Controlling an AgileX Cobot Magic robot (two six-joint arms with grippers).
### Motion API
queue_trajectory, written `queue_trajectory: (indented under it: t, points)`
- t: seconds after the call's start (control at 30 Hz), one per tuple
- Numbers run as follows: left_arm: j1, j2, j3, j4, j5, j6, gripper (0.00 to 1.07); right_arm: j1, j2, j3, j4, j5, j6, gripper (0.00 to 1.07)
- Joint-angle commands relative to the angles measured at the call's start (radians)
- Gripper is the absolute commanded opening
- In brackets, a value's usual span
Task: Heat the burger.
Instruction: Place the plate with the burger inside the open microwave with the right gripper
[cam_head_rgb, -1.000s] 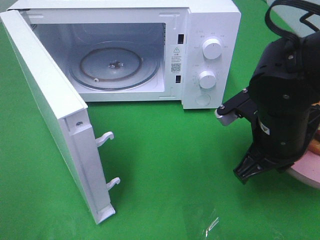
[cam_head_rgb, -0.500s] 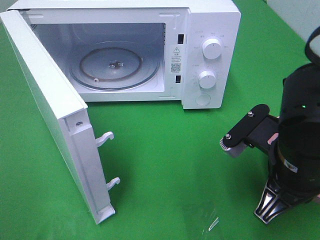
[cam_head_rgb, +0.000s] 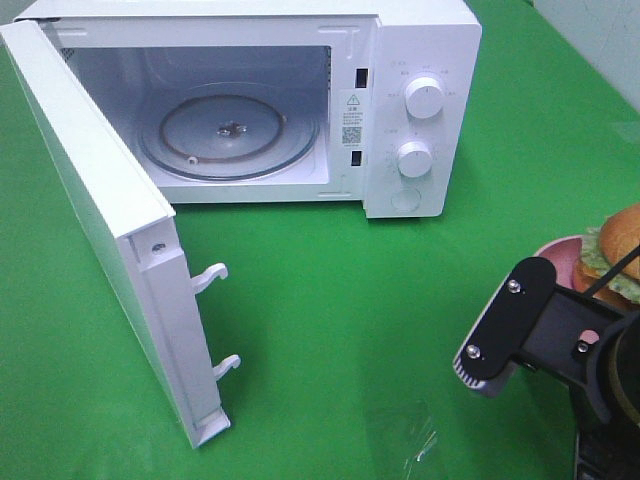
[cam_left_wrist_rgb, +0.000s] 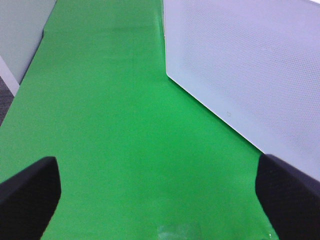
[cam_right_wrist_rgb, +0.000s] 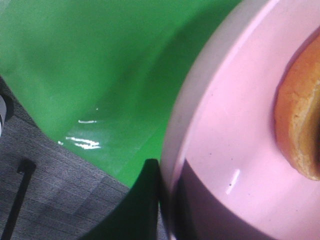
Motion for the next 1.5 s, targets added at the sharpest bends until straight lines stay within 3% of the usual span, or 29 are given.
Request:
queue_trajectory:
  t: [0.03,0.2,0.67,1.0,1.3,1.5]
  points:
    - [-0.001,-0.017,0.004,-0.003,-0.013,-0.003,0.98,0.030,-0.021,0.013,-0.056,0.061,0.015,0.02]
    - [-0.001,-0.017,0.004,-0.003,-0.013,-0.003,0.98,0.085,-0.031,0.018,-0.072,0.057,0.015,0.02]
    - [-0.001,-0.017,0.004,-0.003,-0.013,-0.003,0.98,0.085,-0.031,0.018,-0.207,0.014,-0.005,0.02]
    - [-0.001,-0.017,0.004,-0.003,-0.013,-0.003,0.98,0.085,-0.031,0.018,-0.273,-0.119,-0.220,0.02]
    - [-0.001,-0.017,0.004,-0.003,-0.013,-0.003,0.98,0.085,-0.031,0.018,-0.371,-0.137,-0.245,0.03]
    - [-0.001,-0.017,0.004,-0.003,-0.013,-0.003,0.98,0.085,-0.031,0.018,-0.437,-0.266,-0.321,0.00]
